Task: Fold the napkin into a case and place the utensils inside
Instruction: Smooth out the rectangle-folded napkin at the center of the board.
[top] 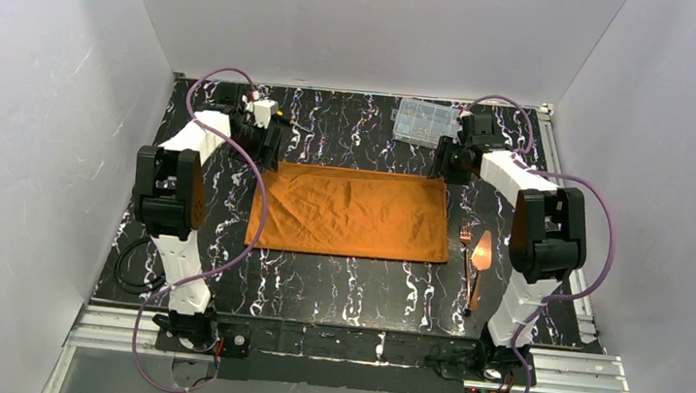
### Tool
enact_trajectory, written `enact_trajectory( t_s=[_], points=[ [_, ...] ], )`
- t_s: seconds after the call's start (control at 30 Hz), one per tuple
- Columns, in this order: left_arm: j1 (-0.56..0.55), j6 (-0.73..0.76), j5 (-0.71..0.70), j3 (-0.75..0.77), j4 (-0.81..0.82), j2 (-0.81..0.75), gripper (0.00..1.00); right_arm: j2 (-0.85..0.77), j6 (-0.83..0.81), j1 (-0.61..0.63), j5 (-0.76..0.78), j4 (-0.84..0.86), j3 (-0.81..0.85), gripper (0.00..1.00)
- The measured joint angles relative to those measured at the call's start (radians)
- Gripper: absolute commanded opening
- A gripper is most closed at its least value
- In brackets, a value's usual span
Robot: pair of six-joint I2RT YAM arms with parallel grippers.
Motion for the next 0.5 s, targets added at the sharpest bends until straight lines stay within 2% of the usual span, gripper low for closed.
enact_trajectory(
  t_s=[0.5],
  points=[
    [-0.001,0.031,0.005,0.000,-0.063,0.080,0.60,0.111,-0.018,-0.014,0.000,0.006,0.049,0.49]
  ],
)
